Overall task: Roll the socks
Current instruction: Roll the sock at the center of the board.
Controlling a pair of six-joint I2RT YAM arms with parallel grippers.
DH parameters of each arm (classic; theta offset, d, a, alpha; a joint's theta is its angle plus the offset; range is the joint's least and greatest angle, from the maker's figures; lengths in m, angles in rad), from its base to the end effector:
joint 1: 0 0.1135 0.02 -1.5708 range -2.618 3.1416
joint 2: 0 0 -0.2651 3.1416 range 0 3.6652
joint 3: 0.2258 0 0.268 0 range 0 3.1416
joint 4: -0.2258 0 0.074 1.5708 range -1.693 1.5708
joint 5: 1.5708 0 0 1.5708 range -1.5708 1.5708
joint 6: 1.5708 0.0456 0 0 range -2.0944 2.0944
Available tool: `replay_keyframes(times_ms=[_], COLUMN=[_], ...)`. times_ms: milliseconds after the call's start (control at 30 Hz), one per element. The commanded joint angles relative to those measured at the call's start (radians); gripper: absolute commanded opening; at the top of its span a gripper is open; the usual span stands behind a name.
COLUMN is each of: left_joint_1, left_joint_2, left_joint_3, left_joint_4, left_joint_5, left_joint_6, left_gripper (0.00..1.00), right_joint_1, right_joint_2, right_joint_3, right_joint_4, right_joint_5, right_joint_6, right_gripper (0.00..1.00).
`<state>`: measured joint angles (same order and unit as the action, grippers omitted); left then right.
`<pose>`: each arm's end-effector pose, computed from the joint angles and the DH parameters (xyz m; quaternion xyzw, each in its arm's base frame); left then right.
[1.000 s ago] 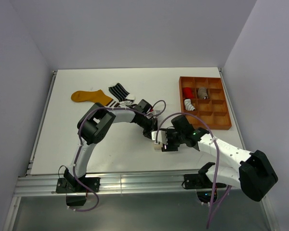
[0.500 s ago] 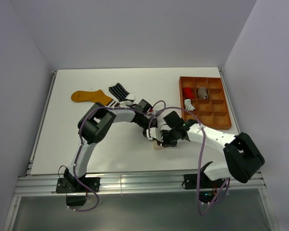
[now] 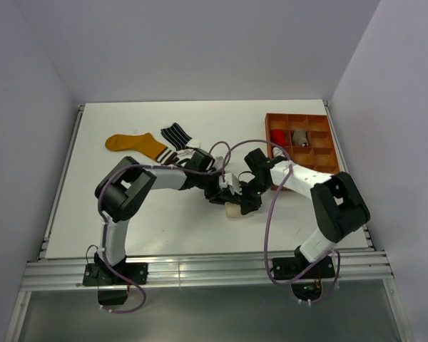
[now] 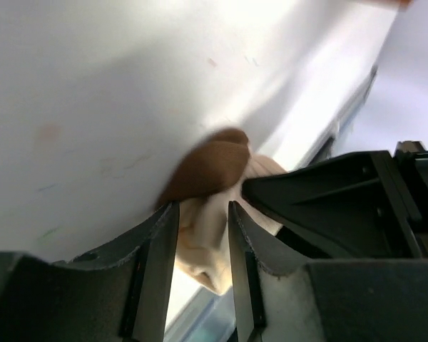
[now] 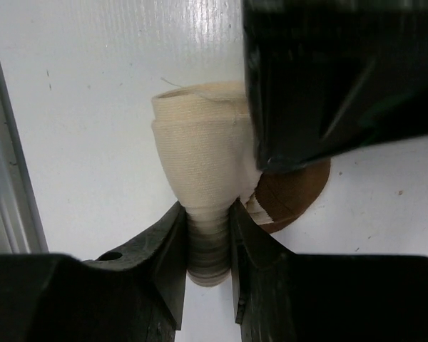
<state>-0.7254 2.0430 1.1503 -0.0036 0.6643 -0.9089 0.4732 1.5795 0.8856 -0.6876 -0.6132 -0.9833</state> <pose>0.2955 -0.2995 0.0980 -0.0257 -0.8982 0.4387 0.0103 0.2394 0.1521 0.1484 -0.6530 0.6894 0.2680 0.1630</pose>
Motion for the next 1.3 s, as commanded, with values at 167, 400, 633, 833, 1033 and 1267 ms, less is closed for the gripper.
replay_keyframes(times_ms=[167, 400, 633, 833, 1033, 1267], left_joint_1=[0.07, 0.075, 0.023, -0.078, -0.144, -0.21], left_joint_2=[-0.161, -0.332, -0.449, -0.442, -0.403, -0.305], left_joint_3=[-0.227, -0.389, -0.463, -0.402, -0.342, -0.244], left_joint_4=[0.25, 0.404, 0.47, 0.436, 0.4, 0.317], left_joint_5=[-0.313, -0.404, -0.456, -0.468, -0.471, -0.492], left_joint_6=[-0.085, -0.024, 0.171, 0.324, 0.416, 0.498], left_gripper=[0.41, 0.41, 0.44, 0.48, 0.56, 0.57], right_joint_1=[-0.065, -0.105, -0.12, -0.13, -0.139, -0.146], right_joint_2=[0.146, 0.277, 0.376, 0.436, 0.482, 0.508], right_joint_3=[0.119, 0.234, 0.334, 0.386, 0.429, 0.447], right_joint_4=[-0.179, -0.285, -0.368, -0.405, -0.444, -0.458], right_joint_5=[-0.025, -0.051, -0.076, -0.085, -0.089, -0.086], right_joint_6=[-0.075, -0.103, -0.104, -0.095, -0.092, -0.075], right_gripper=[0.18, 0.18, 0.18, 0.18, 0.18, 0.18])
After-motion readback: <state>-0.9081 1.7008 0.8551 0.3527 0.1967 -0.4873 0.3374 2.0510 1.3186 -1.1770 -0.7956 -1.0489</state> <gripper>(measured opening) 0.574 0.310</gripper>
